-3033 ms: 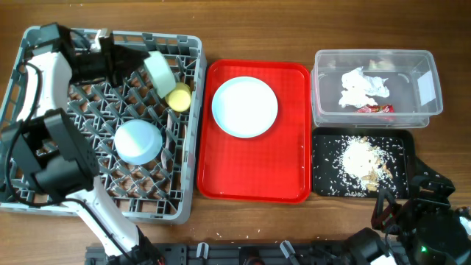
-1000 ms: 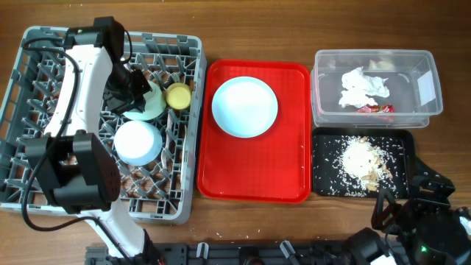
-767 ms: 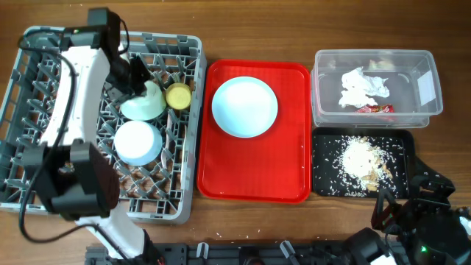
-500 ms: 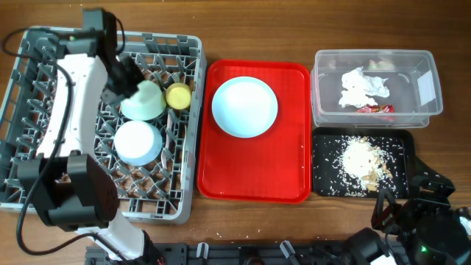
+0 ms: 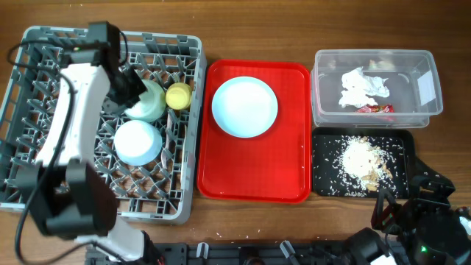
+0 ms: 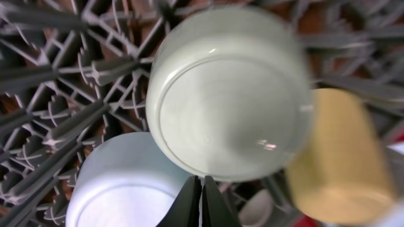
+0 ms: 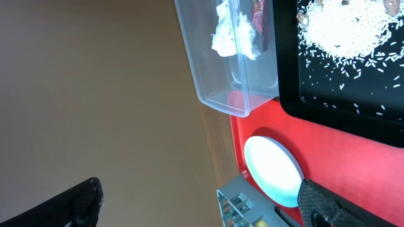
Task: Sort waste into correct bins and load items into the dishwasher rack
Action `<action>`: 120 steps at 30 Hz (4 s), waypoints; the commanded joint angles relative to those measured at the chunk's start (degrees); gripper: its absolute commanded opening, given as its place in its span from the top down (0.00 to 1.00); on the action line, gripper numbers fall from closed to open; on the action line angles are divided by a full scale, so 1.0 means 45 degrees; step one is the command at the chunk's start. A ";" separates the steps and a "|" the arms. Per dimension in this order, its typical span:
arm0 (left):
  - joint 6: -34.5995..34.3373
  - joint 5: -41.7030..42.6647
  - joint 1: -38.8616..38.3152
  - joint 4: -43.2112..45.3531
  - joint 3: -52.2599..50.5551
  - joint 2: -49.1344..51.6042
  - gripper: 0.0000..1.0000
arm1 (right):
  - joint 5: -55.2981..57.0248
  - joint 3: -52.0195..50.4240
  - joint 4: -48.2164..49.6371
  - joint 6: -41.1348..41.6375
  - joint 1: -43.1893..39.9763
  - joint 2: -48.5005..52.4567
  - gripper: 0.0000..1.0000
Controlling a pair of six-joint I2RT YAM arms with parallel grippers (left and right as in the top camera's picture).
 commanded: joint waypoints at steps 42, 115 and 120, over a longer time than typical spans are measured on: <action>-0.1156 -0.1632 -1.1026 0.6096 0.0636 0.5401 0.65 | 0.0175 -0.0029 -0.0015 0.0092 -0.0010 -0.0136 0.00; 0.7339 1.0525 0.5144 -0.0423 0.3293 0.1428 0.51 | 0.0180 -0.0029 -0.0010 0.0092 -0.0010 -0.0136 0.00; 0.7121 1.0520 0.5139 -0.0636 0.3298 0.0491 0.19 | 0.0175 -0.0029 -0.0010 0.0087 -0.0010 -0.0136 0.00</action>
